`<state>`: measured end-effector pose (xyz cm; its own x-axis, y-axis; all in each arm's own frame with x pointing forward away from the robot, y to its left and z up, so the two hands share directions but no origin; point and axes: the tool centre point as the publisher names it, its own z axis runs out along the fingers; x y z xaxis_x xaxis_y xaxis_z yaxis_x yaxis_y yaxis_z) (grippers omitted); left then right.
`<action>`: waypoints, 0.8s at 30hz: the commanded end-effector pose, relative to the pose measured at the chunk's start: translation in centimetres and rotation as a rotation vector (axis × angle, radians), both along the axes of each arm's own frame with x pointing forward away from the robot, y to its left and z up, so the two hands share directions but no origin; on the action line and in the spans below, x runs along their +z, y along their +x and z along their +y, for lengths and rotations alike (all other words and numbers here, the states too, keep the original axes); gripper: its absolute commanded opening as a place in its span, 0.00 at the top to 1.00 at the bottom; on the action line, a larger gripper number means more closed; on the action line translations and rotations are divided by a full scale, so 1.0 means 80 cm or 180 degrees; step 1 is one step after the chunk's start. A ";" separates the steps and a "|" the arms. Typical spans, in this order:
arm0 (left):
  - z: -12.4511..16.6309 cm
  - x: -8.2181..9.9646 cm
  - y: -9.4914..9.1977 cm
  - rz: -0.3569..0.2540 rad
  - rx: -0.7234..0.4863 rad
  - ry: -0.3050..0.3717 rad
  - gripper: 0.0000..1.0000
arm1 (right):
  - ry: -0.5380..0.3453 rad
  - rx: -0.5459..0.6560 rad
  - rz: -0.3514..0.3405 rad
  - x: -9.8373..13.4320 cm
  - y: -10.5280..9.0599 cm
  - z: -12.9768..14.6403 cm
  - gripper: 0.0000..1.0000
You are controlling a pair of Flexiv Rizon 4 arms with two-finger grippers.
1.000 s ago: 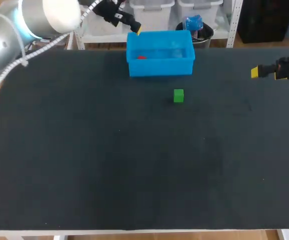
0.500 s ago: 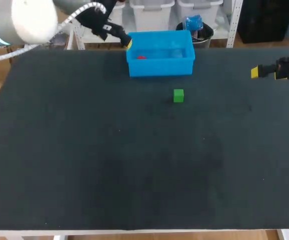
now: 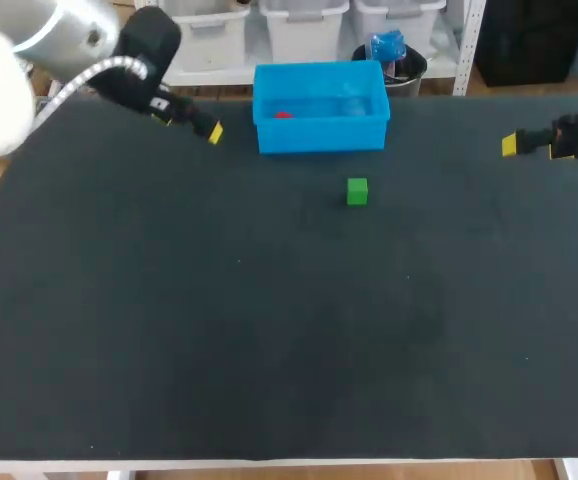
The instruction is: Use the left arm to pick the red cube and place it into the blue plastic box first, then use the right arm to grasp the green cube and put it into the same blue plastic box after the first action is fully finished.
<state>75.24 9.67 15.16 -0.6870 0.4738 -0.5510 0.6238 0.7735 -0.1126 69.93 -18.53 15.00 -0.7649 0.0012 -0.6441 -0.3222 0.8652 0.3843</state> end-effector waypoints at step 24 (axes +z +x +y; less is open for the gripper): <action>0.020 -0.009 -0.037 -0.0699 -0.0260 -0.0606 0.00 | -0.0390 -0.0067 0.0360 0.018 0.033 0.033 0.00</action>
